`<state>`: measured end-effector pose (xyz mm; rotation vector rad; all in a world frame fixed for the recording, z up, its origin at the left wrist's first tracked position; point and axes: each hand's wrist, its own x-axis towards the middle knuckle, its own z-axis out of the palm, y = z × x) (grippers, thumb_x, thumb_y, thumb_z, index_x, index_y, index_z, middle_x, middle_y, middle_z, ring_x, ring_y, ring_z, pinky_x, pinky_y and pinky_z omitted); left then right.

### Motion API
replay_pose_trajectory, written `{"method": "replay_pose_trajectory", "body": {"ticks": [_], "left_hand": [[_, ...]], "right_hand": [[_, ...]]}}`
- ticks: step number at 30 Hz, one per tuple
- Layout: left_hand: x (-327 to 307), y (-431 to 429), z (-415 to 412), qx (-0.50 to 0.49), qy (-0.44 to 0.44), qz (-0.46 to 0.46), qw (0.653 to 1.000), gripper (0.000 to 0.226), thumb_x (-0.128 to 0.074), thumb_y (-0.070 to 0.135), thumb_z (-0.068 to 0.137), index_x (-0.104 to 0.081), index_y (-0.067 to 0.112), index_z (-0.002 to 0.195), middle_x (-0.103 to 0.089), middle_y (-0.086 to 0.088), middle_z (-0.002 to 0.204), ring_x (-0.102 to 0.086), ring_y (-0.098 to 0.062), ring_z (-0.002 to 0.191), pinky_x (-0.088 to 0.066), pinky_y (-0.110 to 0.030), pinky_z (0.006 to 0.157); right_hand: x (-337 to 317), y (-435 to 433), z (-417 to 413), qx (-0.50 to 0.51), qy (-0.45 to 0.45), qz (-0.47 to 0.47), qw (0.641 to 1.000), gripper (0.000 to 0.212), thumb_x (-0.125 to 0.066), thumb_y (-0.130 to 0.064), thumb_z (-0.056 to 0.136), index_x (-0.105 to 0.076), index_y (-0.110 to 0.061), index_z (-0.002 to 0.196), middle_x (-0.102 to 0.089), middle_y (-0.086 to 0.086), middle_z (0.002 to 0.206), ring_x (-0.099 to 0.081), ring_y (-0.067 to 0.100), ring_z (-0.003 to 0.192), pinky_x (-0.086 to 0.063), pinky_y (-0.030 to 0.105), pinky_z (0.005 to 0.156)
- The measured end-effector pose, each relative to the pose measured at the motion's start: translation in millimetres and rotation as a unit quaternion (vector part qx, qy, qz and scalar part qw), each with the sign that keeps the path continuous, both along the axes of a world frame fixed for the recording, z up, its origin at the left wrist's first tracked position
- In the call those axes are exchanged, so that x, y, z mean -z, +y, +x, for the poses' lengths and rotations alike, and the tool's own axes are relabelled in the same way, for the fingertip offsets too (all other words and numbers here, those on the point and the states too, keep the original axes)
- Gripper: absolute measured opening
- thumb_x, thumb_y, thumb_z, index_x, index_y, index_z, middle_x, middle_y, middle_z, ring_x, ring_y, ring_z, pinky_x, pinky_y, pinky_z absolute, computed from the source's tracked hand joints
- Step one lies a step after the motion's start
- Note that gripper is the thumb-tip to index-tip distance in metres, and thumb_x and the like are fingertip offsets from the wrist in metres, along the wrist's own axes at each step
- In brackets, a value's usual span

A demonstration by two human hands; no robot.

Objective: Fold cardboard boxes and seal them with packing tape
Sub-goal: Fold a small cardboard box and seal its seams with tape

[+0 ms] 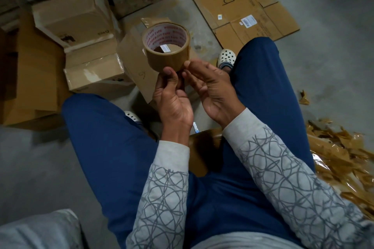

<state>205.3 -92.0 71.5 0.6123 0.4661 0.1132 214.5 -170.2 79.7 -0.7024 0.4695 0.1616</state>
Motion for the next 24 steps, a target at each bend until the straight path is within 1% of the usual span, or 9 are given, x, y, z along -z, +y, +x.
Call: {"method": "replay_pose_trajectory", "body": {"ticks": [4,8,10,15,17,19,21,22,24], "left_hand": [[3,1,1,0.011,-0.015,0.012,1.0,0.046,-0.046,0.005,0.104,-0.083,0.02,0.082,-0.077,-0.005,0.099,-0.073,-0.017,0.093,-0.057,-0.023,0.073],[8,1,2,0.014,-0.032,0.017,0.999,0.047,-0.045,0.003,0.104,-0.083,0.019,0.082,-0.077,-0.005,0.099,-0.072,-0.019,0.094,-0.058,-0.025,0.077],[9,1,3,0.015,-0.035,0.022,0.999,0.047,-0.045,0.002,0.104,-0.083,0.019,0.081,-0.077,-0.005,0.097,-0.073,-0.018,0.092,-0.058,-0.025,0.076],[8,0,4,0.018,-0.035,0.026,0.999,0.048,-0.046,0.002,0.104,-0.083,0.02,0.08,-0.077,-0.004,0.095,-0.072,-0.018,0.09,-0.057,-0.024,0.073],[7,-1,6,0.017,-0.031,0.024,0.999,0.047,-0.047,0.002,0.103,-0.083,0.02,0.078,-0.077,-0.004,0.094,-0.072,-0.016,0.087,-0.056,-0.022,0.07],[6,-4,7,0.016,-0.019,0.023,0.999,0.045,-0.049,0.003,0.102,-0.082,0.019,0.077,-0.076,-0.003,0.092,-0.072,-0.013,0.082,-0.056,-0.02,0.067],[5,-6,7,0.014,-0.003,0.008,1.0,0.042,-0.048,0.004,0.104,-0.081,0.017,0.08,-0.077,-0.003,0.089,-0.072,-0.011,0.078,-0.056,-0.019,0.066],[5,-6,7,0.013,0.004,-0.003,1.0,0.038,-0.048,0.006,0.104,-0.079,0.016,0.085,-0.077,-0.003,0.088,-0.072,-0.01,0.078,-0.056,-0.019,0.067],[6,-4,7,0.008,0.015,-0.032,0.999,0.024,-0.048,0.008,0.104,-0.07,0.013,0.096,-0.077,-0.006,0.088,-0.073,-0.012,0.079,-0.057,-0.021,0.068]], "right_hand": [[1,-2,1,-0.001,0.024,0.025,0.999,0.007,-0.068,0.007,0.087,-0.068,0.0,0.089,-0.072,0.011,0.083,-0.072,0.017,0.072,-0.061,0.021,0.071],[-4,-3,0,0.001,0.035,0.057,0.998,0.014,-0.065,0.008,0.087,-0.068,-0.001,0.078,-0.07,0.011,0.077,-0.072,0.016,0.067,-0.061,0.021,0.067],[-6,-3,0,0.003,0.041,0.062,0.997,0.016,-0.064,0.008,0.088,-0.066,-0.001,0.075,-0.069,0.011,0.076,-0.071,0.016,0.065,-0.061,0.022,0.068],[-6,-2,0,0.012,0.042,0.04,0.998,0.011,-0.065,0.009,0.087,-0.065,0.0,0.081,-0.069,0.01,0.076,-0.07,0.015,0.066,-0.061,0.021,0.068],[-5,-1,1,0.019,0.029,0.002,0.999,0.012,-0.066,0.011,0.086,-0.064,-0.001,0.082,-0.069,0.006,0.072,-0.07,0.014,0.066,-0.06,0.021,0.069],[-3,1,1,0.032,0.007,-0.044,0.999,0.014,-0.066,0.012,0.085,-0.064,-0.001,0.083,-0.069,0.004,0.072,-0.069,0.015,0.069,-0.06,0.023,0.074],[0,0,0,0.042,-0.017,-0.069,0.997,0.013,-0.068,0.012,0.085,-0.066,-0.001,0.088,-0.071,0.007,0.079,-0.071,0.018,0.075,-0.061,0.026,0.079],[1,-1,-1,0.04,-0.028,-0.072,0.996,0.014,-0.069,0.011,0.085,-0.067,0.0,0.093,-0.072,0.009,0.084,-0.071,0.02,0.08,-0.061,0.027,0.081],[3,-3,-3,0.023,-0.038,-0.08,0.996,0.021,-0.072,0.007,0.085,-0.068,0.005,0.105,-0.073,0.014,0.095,-0.072,0.023,0.089,-0.061,0.028,0.082]]}}
